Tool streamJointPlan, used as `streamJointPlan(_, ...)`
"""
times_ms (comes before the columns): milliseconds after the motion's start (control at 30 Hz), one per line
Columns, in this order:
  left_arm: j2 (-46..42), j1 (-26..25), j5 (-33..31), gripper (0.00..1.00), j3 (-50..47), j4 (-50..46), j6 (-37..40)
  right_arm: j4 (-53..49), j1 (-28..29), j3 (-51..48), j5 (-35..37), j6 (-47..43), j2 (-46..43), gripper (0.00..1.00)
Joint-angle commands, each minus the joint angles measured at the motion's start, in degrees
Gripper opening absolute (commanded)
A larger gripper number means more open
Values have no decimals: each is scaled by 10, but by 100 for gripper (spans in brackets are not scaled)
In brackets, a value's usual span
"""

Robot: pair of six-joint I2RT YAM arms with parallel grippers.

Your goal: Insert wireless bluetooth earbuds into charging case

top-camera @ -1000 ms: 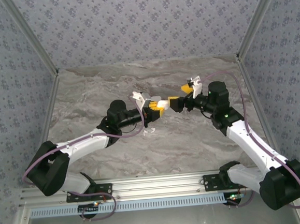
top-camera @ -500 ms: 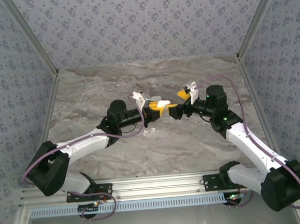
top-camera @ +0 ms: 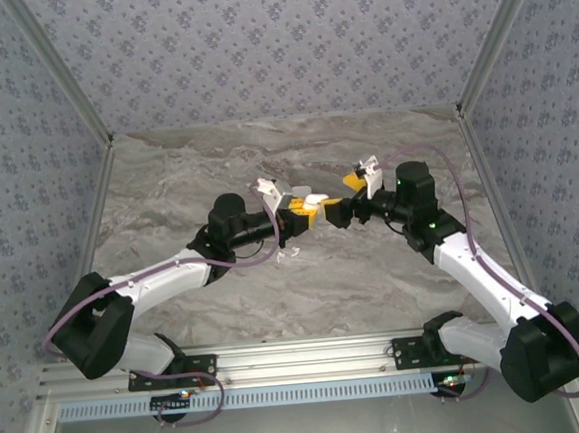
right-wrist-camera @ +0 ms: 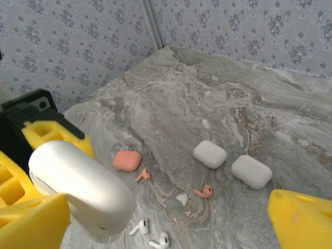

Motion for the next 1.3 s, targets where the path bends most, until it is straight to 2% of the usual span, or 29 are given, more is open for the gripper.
streamJointPlan(0,-23,-12,19,0,11,11,18,-3,-10,29,10,-1,8,100)
streamJointPlan(267,-27,-12,16,0,9,10,20,-4,-14,39,-3,1,16,100)
streamJointPlan(433,-35,-12,-10,0,0,7,24,-22,-21,36,-3,0,-15,100)
streamJointPlan(633,-59,-8,-76,0,-39,26,26,-116,-23,60,26,28,-45,100)
streamJointPlan(733,-77,14,-96,0,-65,37,7,-169,-18,75,27,45,-32,98)
streamJointPlan(867,-103,76,-100,0,-114,84,-50,-199,6,75,43,73,4,92)
streamJointPlan(967,-132,121,-100,0,-148,102,-83,-207,47,71,75,96,51,87)
streamJointPlan(1100,-184,157,-114,0,-169,64,-84,-211,108,82,117,138,131,77)
streamJointPlan(1267,-246,167,-138,0,-178,-9,-55,-206,171,109,159,204,247,64)
